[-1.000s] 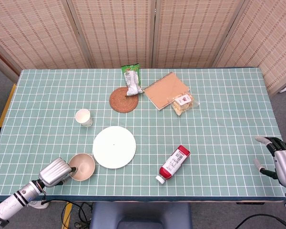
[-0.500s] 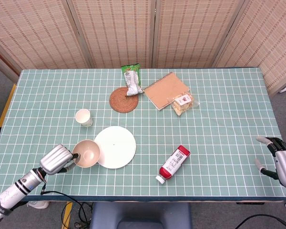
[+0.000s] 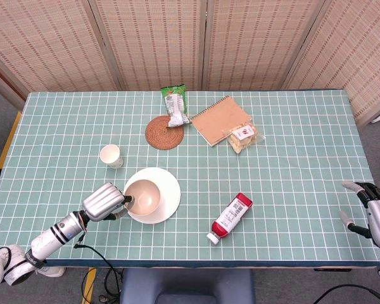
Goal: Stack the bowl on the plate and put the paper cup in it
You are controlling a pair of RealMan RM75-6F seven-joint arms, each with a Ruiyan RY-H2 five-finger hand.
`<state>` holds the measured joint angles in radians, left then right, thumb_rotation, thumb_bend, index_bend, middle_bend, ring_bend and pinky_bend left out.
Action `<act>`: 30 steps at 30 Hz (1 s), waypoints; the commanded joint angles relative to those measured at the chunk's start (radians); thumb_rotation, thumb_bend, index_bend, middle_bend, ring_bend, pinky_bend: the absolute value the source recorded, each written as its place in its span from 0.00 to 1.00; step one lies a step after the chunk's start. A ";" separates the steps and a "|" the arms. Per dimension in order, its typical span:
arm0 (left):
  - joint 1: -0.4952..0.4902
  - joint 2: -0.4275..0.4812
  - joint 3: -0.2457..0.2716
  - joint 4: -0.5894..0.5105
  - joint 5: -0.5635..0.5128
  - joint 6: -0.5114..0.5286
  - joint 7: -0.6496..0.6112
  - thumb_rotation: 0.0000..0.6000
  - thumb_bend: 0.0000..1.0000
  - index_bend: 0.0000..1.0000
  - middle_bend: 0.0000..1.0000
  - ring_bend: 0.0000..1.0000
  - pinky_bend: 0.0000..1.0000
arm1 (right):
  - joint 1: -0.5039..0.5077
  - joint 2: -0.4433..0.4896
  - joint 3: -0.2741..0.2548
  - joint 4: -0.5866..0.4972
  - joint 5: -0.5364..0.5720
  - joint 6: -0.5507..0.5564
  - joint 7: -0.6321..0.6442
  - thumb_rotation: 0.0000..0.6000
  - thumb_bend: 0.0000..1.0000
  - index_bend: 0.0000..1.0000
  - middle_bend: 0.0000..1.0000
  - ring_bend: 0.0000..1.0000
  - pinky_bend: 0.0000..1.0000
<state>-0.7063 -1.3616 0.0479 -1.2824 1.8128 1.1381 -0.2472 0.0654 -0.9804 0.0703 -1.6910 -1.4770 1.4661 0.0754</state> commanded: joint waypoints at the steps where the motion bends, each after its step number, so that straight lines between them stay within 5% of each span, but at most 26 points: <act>1: -0.029 -0.030 -0.012 0.001 -0.015 -0.037 0.008 1.00 0.47 0.62 0.94 0.92 0.99 | -0.001 -0.001 0.000 0.003 0.001 -0.001 0.002 1.00 0.28 0.24 0.29 0.20 0.30; 22: -0.112 -0.105 -0.033 0.040 -0.131 -0.203 0.109 1.00 0.47 0.60 0.93 0.91 0.99 | -0.022 -0.002 -0.005 0.027 0.003 0.019 0.034 1.00 0.28 0.24 0.29 0.20 0.30; 30: -0.089 -0.090 -0.043 0.005 -0.191 -0.203 0.184 1.00 0.44 0.35 0.81 0.80 0.97 | -0.018 -0.007 -0.003 0.031 0.001 0.013 0.036 1.00 0.28 0.24 0.29 0.20 0.30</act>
<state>-0.8003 -1.4551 0.0079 -1.2699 1.6296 0.9327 -0.0720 0.0471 -0.9870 0.0673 -1.6597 -1.4760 1.4794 0.1115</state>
